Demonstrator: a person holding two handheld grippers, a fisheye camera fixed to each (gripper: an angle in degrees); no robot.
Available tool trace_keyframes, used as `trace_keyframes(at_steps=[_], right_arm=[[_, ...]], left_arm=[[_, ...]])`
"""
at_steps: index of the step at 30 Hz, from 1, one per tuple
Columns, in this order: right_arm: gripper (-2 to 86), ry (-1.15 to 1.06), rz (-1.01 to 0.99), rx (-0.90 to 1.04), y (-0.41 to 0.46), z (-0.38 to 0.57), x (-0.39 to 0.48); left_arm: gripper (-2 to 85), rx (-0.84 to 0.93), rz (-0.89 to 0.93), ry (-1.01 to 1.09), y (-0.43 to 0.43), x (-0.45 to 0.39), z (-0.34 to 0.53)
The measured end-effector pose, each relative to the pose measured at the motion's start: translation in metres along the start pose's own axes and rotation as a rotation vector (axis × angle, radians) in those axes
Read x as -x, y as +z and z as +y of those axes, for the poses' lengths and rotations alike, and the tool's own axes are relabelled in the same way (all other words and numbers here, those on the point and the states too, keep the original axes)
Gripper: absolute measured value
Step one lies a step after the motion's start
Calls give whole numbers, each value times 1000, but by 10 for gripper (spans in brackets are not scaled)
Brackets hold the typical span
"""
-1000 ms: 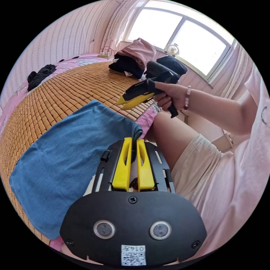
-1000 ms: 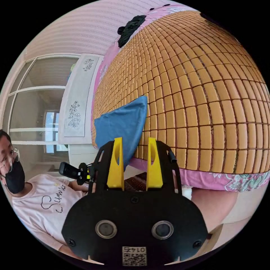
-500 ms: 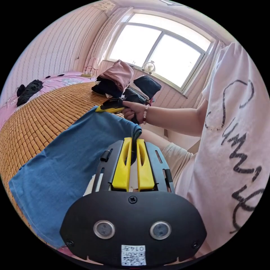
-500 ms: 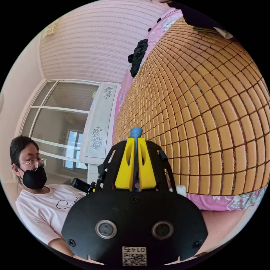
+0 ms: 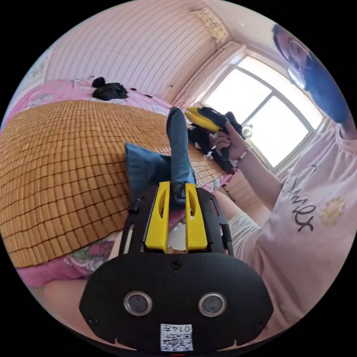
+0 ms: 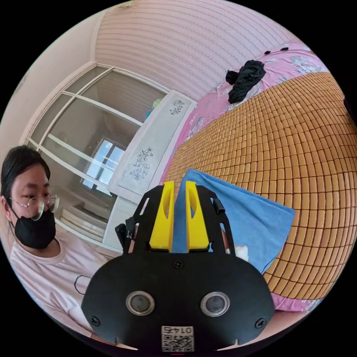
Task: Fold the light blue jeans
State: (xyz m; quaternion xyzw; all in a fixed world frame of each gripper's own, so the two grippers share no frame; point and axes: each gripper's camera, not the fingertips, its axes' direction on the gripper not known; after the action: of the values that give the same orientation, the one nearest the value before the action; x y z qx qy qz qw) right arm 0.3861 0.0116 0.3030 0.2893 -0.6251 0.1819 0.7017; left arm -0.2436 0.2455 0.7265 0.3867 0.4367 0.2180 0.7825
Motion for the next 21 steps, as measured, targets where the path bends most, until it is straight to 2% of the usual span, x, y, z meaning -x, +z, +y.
trace_keyframes(at_steps=[2, 5, 9, 11, 13, 17, 21], right_arm=[[50, 13, 49, 21, 9, 11, -11], [59, 71, 229, 65, 8, 40, -35], [78, 179, 444, 163, 6, 93, -65], [88, 214, 483, 203, 11, 115, -75], [100, 236, 500, 219, 18, 130, -83], [114, 194, 506, 130, 30, 128, -102], [91, 227, 402, 228, 62, 116, -129]], left_arm=[[69, -2, -93, -67, -22, 16, 5], [78, 17, -171, -135, -31, 31, -4], [90, 31, -98, -136, 6, 37, -39], [95, 54, -55, -111, 29, 36, -57], [98, 124, -25, -90, 59, 38, -83], [102, 134, -52, -98, 82, 43, -112], [93, 303, -87, -136, 119, 48, -126]])
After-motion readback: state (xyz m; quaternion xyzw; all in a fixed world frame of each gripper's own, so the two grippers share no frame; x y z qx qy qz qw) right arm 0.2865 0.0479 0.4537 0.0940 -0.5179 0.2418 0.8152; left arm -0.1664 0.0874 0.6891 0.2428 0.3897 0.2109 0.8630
